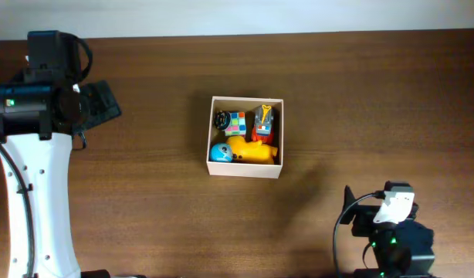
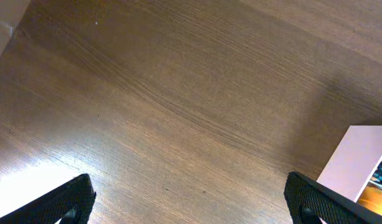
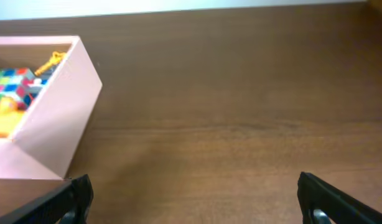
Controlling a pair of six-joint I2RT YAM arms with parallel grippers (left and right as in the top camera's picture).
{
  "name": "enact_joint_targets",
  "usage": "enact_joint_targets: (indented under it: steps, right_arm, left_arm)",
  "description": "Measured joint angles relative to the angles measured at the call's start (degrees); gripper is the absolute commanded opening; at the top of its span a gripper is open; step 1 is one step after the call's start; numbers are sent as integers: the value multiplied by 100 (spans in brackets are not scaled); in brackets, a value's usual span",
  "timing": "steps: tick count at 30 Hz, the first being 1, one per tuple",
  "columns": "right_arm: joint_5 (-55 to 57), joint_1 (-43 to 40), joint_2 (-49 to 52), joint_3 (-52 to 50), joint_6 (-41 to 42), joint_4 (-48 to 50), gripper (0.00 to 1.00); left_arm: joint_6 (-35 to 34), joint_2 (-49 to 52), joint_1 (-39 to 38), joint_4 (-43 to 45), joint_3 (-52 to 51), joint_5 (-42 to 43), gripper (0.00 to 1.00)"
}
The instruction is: Pack container
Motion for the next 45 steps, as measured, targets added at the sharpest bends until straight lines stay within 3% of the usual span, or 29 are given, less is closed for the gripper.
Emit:
enact_joint_targets:
  steps: [12, 38, 45]
  right_arm:
    - [-2, 0, -531, -688, 0, 37, 99]
    - [0, 0, -531, -721, -4, 39, 99]
    - [0, 0, -531, -723, -2, 39, 99]
  left_arm:
    - [0, 0, 0, 0, 0, 0, 99]
    - [0, 0, 0, -4, 0, -9, 99]
    - [2, -48, 0, 461, -31, -586, 99]
